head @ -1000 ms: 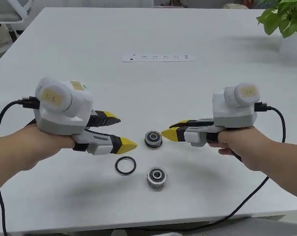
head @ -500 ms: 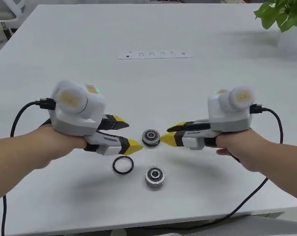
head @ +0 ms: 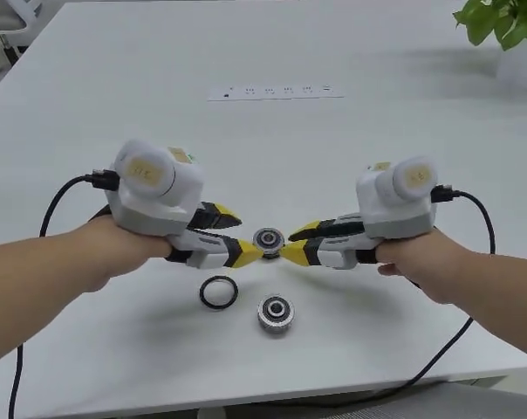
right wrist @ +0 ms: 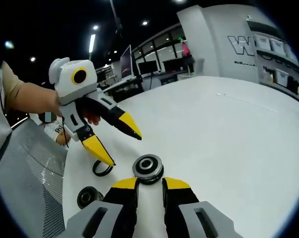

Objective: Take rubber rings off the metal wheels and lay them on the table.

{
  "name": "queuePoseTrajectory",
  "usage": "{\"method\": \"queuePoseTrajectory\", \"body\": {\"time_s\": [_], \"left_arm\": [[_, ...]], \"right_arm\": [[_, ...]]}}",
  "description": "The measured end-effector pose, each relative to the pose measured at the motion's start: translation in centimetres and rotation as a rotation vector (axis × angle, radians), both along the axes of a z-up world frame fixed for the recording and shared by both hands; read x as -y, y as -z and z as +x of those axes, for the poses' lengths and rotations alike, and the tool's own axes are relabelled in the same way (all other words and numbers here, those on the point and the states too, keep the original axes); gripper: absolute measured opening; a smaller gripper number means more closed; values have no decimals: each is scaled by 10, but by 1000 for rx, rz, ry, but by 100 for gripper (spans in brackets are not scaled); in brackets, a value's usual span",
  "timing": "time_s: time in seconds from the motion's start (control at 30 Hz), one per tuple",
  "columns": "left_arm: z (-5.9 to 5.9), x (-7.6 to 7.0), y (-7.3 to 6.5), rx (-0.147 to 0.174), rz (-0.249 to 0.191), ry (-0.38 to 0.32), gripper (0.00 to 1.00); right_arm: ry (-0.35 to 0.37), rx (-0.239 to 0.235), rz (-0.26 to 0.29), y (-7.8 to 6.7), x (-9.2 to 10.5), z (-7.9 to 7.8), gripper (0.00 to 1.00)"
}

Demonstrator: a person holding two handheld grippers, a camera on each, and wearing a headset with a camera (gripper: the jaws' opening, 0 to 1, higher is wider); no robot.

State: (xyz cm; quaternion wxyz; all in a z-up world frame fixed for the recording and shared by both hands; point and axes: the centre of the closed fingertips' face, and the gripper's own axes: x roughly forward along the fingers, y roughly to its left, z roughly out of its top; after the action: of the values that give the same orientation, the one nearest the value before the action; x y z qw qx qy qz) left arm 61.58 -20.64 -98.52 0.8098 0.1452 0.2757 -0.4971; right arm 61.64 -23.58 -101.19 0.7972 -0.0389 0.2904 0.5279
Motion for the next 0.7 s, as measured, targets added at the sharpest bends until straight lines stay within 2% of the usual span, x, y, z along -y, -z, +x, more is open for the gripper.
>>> {"method": "queuePoseTrajectory", "body": {"time_s": [0.4, 0.7], "left_arm": [[3, 11, 10, -15, 8, 11, 28], [6, 17, 16, -11, 17, 23, 21]], "right_arm": [[-17, 6, -16, 6, -2, 1, 14], [-21, 13, -20, 7, -1, 2, 10]]}}
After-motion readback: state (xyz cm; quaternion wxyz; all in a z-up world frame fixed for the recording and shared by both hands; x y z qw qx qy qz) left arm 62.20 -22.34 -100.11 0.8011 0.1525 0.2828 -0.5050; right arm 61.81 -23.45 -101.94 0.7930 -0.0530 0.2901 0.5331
